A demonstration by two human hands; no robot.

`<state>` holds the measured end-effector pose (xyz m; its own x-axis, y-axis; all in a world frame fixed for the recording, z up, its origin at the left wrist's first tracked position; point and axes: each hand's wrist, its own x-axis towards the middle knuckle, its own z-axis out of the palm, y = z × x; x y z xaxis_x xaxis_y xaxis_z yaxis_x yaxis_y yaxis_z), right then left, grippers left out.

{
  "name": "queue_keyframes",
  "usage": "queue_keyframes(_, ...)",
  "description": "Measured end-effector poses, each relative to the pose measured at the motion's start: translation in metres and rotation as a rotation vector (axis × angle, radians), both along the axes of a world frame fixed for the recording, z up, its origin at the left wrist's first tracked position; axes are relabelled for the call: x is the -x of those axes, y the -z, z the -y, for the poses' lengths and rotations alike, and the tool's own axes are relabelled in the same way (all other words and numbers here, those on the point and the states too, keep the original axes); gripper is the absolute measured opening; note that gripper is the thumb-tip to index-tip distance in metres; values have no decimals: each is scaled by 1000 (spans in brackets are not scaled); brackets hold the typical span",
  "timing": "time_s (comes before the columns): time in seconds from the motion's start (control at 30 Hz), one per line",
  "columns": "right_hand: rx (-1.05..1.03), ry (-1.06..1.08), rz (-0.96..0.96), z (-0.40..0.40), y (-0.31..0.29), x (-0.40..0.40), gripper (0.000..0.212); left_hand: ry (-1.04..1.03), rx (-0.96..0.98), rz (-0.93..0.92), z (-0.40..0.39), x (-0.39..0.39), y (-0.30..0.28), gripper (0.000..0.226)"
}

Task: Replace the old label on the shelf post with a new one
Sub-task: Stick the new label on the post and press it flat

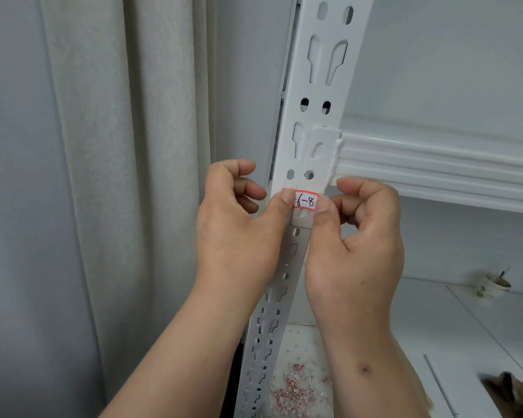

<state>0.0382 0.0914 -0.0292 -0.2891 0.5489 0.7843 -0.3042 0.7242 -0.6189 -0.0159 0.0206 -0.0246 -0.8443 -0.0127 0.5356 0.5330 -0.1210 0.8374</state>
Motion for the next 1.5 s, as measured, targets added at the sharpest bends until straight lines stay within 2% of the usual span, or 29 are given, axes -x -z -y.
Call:
queue_keyframes(0.9, -98, 105, 117, -3, -10, -3, 29, -55, 84, -63, 0, -3, -1, 41)
queue_keyframes(1.13, 47, 26, 107, -11, -4, -3, 32, -45, 99, -59, 0, -4, -1, 38)
queue_keyframes(1.37, 283, -113, 103, -11, 7, -1, 18, -32, 82, -50, -2, -4, 3, 33)
queue_keyframes(1.5, 358, -177, 120, -11, 9, 5, 22, -14, 61, -38, -2, -2, 5, 33)
